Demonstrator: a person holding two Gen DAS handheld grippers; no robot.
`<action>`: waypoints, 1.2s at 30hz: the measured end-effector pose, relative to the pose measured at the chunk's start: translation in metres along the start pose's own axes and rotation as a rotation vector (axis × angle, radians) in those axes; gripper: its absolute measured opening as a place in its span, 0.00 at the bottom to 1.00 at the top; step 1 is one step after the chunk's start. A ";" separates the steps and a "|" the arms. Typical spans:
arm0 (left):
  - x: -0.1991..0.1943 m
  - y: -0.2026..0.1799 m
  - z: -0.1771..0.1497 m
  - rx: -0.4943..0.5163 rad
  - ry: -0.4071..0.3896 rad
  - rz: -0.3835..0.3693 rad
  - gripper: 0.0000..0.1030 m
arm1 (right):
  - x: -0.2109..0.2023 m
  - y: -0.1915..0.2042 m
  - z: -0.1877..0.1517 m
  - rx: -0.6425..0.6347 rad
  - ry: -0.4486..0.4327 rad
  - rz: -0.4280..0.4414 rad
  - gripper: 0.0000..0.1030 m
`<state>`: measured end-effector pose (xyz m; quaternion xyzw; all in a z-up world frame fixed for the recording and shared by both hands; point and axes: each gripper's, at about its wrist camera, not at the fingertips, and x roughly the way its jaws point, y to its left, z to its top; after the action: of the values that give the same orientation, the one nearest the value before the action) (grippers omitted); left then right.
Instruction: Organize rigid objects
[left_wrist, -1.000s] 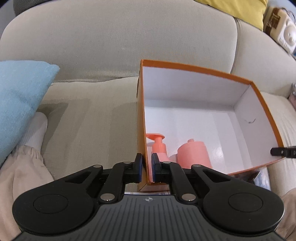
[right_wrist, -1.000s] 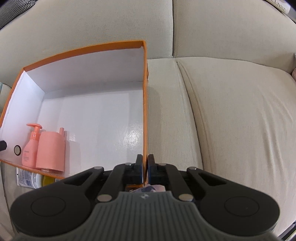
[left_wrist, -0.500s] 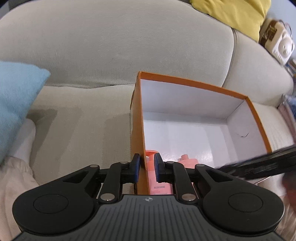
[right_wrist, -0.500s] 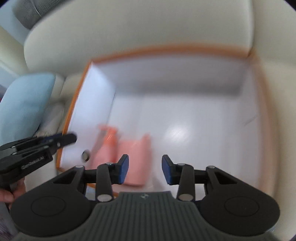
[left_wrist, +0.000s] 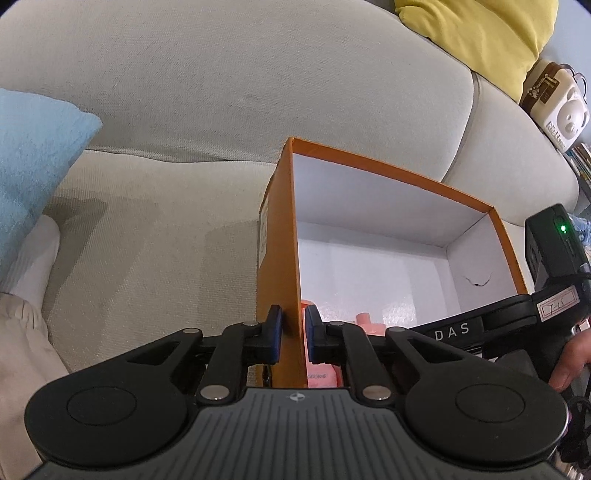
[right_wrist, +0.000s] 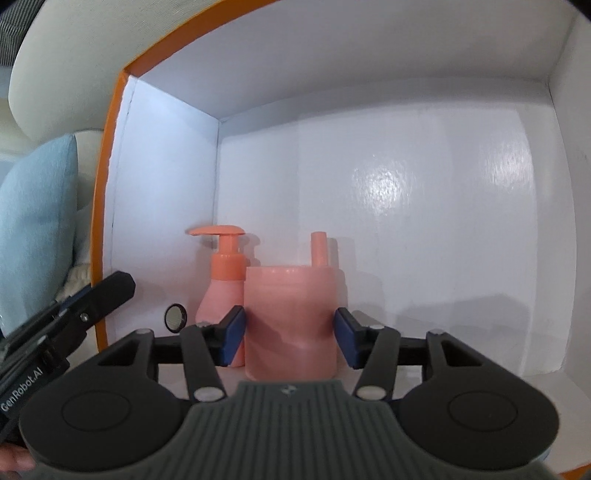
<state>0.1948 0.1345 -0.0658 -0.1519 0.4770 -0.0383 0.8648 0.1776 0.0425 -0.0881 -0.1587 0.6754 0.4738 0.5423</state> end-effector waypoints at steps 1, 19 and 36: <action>0.001 -0.001 0.000 0.001 0.000 0.003 0.13 | 0.001 0.000 -0.001 0.012 -0.002 0.020 0.53; -0.046 -0.029 -0.007 0.059 -0.136 0.031 0.14 | -0.072 0.016 -0.038 -0.098 -0.178 -0.010 0.53; -0.051 -0.103 -0.120 0.147 0.046 -0.063 0.22 | -0.157 -0.069 -0.206 -0.216 -0.469 -0.169 0.52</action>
<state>0.0747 0.0205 -0.0540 -0.1019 0.4874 -0.1042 0.8609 0.1642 -0.2065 0.0105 -0.1573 0.4616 0.5199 0.7014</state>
